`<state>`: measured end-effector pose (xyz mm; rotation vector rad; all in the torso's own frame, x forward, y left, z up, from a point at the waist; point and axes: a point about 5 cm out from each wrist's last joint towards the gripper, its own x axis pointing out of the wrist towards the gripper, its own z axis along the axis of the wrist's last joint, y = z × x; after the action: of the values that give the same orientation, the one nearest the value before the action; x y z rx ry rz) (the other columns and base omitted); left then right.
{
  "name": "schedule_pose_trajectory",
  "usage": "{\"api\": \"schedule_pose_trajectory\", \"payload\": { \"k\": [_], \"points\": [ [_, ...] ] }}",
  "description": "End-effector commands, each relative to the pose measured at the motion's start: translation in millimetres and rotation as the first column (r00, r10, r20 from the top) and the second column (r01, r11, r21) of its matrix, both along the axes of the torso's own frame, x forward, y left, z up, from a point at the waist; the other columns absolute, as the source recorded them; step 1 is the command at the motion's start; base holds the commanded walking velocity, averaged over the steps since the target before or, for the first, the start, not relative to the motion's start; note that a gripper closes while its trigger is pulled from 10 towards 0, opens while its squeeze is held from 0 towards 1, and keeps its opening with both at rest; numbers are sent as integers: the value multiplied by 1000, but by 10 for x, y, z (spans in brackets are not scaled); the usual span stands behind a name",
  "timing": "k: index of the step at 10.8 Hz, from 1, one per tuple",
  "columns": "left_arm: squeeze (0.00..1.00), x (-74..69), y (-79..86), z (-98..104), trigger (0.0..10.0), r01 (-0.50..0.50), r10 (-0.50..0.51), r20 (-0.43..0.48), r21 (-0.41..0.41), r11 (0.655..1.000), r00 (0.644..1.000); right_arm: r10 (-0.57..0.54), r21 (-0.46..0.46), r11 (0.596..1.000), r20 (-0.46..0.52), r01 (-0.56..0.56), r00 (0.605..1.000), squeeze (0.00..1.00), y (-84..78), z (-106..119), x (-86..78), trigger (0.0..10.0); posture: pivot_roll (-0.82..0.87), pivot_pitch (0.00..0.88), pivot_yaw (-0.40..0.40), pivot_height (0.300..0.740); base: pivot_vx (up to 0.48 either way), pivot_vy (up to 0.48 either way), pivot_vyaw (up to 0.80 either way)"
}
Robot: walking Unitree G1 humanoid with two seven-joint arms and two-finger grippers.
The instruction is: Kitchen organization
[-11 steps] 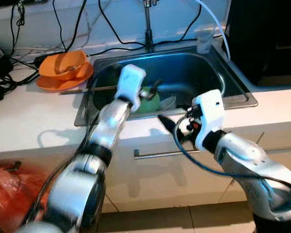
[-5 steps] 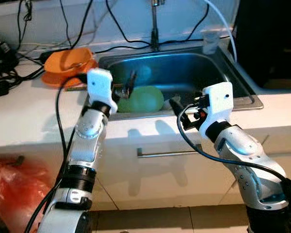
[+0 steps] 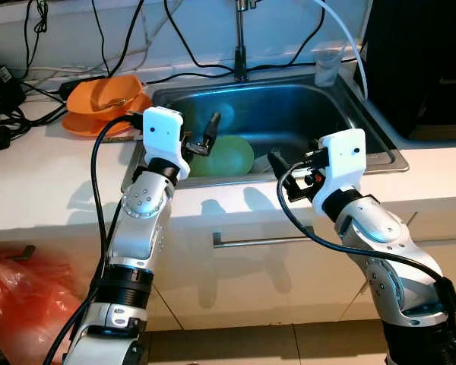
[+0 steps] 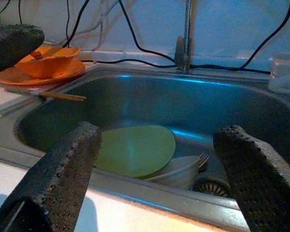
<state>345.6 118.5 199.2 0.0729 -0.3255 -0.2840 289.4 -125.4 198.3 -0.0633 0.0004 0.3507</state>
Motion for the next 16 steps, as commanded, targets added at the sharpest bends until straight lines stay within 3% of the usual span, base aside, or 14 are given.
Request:
{"api": "schedule_pose_trajectory", "payload": {
  "k": [1,16],
  "points": [
    [0,-13,34,7,10000,-18,18,-3,8,1000,1000,2,3,1000,5,-2,1000,0,5,-5,0,10000,-112,0,122,740,0,0,0],
    [0,-20,27,-42,10000,-26,27,-37,18,1000,999,-1,-4,1000,3,1,1000,0,-12,-13,4,10000,-116,0,121,740,0,-324,0]
  ]
}}
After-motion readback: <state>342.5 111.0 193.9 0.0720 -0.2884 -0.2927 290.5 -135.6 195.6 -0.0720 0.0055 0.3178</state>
